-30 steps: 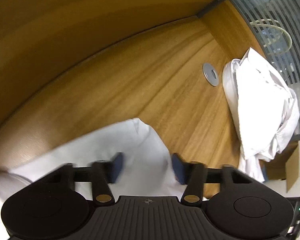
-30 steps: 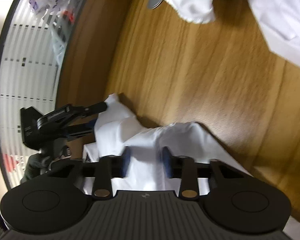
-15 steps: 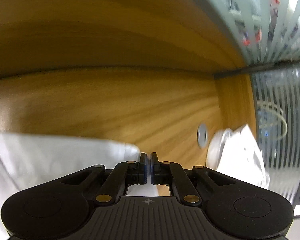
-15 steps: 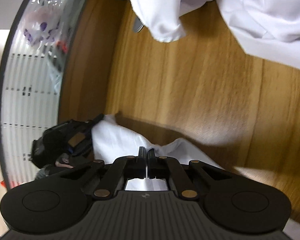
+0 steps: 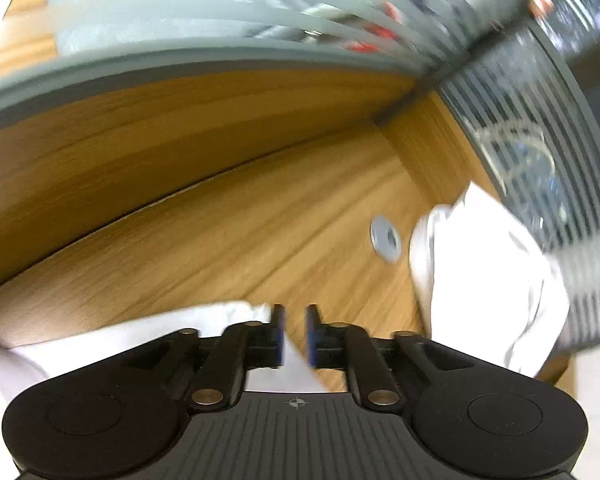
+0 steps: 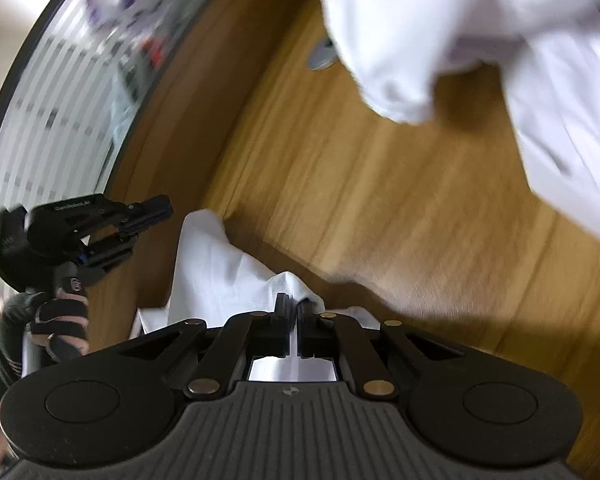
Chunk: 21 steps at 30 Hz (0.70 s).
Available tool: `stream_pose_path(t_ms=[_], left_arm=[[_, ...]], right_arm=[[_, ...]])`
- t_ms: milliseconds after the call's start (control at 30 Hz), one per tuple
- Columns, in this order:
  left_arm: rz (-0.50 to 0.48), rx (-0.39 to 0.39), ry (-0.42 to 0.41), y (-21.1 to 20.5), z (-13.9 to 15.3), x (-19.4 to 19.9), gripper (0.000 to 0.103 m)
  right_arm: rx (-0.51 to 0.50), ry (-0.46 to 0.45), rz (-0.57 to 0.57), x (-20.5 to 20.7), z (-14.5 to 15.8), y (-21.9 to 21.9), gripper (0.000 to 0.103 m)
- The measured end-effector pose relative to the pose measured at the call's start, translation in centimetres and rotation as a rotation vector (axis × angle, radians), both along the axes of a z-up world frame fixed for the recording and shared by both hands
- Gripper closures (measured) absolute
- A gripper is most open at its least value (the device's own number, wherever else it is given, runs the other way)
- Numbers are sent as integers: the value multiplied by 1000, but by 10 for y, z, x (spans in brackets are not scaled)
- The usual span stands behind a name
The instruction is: Fold clothes
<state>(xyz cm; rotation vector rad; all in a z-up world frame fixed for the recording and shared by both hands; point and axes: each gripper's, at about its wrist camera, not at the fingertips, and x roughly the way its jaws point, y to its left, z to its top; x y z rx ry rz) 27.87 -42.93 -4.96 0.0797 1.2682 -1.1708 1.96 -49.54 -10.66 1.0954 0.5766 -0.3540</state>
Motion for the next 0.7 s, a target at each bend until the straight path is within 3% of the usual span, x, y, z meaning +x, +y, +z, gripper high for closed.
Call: stream_pose_path(t_ms=[100, 167, 233, 333, 467, 700], left_arm=[[-51, 19, -47, 16, 2, -9, 64], [-68, 29, -66, 29, 2, -14, 58], [-68, 39, -78, 45, 2, -19, 56], [-49, 56, -88, 78, 4, -27, 51], [-26, 112, -120, 136, 8, -38, 50], [127, 176, -75, 253, 1, -64, 45]], right_arm=[[-67, 18, 62, 8, 10, -4, 96], [-76, 32, 105, 12, 14, -5, 85], [-90, 31, 143, 10, 20, -3, 65], [-123, 44, 194, -1, 32, 7, 47], [-136, 75, 262, -16, 42, 22, 41], [-161, 163, 318, -43, 55, 42, 40]])
